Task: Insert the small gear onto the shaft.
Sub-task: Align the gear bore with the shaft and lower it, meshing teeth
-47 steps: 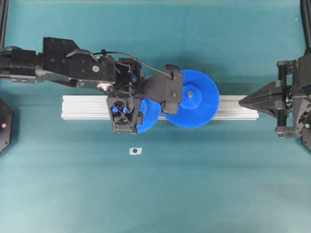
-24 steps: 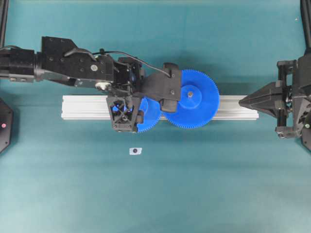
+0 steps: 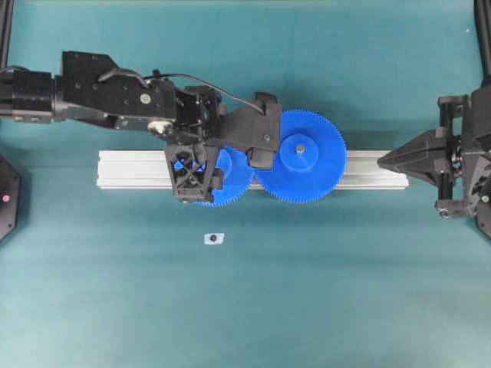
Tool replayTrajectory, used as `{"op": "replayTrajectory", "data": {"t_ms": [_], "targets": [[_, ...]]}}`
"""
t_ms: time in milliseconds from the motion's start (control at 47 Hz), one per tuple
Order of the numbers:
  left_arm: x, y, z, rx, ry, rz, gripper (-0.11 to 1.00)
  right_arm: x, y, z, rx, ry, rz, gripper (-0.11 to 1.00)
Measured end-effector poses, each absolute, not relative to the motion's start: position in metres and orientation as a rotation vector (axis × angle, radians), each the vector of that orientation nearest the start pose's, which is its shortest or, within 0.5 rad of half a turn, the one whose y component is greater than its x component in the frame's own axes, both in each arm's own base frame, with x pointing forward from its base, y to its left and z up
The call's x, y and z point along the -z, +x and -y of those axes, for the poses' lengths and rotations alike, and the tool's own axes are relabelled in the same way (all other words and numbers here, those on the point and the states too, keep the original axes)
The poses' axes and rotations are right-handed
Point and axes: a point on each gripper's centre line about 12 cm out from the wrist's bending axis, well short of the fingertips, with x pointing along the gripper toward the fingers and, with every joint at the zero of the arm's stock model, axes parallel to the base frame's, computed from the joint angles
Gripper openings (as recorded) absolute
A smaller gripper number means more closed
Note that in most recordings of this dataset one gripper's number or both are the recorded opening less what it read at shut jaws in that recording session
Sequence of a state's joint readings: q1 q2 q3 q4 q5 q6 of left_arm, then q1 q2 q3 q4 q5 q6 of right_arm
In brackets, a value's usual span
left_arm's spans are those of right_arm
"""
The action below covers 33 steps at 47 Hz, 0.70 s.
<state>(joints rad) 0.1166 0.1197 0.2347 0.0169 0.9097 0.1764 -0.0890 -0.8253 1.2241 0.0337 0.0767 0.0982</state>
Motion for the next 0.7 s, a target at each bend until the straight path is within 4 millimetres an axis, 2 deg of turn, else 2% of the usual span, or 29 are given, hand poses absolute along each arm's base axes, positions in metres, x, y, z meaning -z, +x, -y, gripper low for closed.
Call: {"op": "replayTrajectory", "data": {"t_ms": [702], "targets": [[-0.201,0.4088,-0.0512,0.003,0.091,-1.268,0.69,-0.2054,0.2008,0.0176,0.115,0.151,-0.461,0.02]]}}
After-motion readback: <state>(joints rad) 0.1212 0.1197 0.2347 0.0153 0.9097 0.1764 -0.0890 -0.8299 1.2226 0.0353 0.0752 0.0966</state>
